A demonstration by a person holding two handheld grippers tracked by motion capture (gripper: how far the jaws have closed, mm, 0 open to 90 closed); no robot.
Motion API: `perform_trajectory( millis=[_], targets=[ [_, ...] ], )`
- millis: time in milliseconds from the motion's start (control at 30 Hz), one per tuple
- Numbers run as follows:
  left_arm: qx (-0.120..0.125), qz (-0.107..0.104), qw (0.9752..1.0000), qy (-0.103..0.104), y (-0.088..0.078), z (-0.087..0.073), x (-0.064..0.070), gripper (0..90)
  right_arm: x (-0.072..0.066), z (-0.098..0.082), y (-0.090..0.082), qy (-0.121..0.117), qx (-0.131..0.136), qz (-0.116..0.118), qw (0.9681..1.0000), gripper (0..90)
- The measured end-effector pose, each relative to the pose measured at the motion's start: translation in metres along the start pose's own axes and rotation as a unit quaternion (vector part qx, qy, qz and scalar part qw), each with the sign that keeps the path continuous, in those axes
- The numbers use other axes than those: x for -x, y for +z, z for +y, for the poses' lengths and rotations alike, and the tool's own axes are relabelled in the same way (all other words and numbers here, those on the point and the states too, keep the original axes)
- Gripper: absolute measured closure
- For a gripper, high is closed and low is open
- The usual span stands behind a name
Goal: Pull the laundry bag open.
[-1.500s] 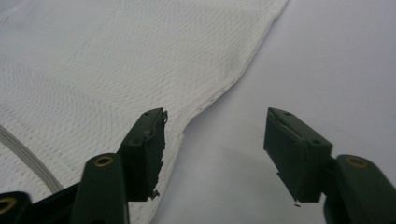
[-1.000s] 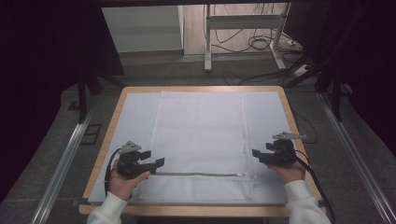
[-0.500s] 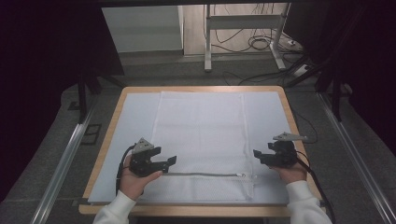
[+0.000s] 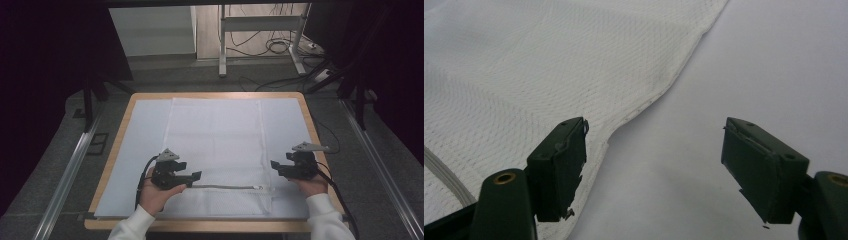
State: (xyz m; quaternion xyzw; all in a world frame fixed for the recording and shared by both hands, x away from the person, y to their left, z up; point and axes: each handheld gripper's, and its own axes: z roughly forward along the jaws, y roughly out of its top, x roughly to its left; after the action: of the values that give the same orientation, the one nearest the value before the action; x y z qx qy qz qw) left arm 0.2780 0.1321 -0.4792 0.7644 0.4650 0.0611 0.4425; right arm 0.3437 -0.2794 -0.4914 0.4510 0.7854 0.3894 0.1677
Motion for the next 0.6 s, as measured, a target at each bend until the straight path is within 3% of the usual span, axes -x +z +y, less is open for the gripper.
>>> perform_trajectory(
  millis=[233,500,600],
  targets=[
    [-0.016,-0.016,0.9996,0.017,0.015,0.002,0.014,29.7,-0.003,-0.002,0.002,-0.008,0.017,0.002,0.9998,27.4],
    [-0.040,-0.033,0.9980,0.038,0.037,0.005,0.032,30.1,-0.003,0.001,0.004,0.009,0.005,0.005,0.9999,28.5],
    [-0.045,-0.039,0.9974,0.042,0.041,0.006,0.037,30.3,-0.002,0.000,0.004,0.006,0.002,-0.001,1.0000,28.5]
  ],
)
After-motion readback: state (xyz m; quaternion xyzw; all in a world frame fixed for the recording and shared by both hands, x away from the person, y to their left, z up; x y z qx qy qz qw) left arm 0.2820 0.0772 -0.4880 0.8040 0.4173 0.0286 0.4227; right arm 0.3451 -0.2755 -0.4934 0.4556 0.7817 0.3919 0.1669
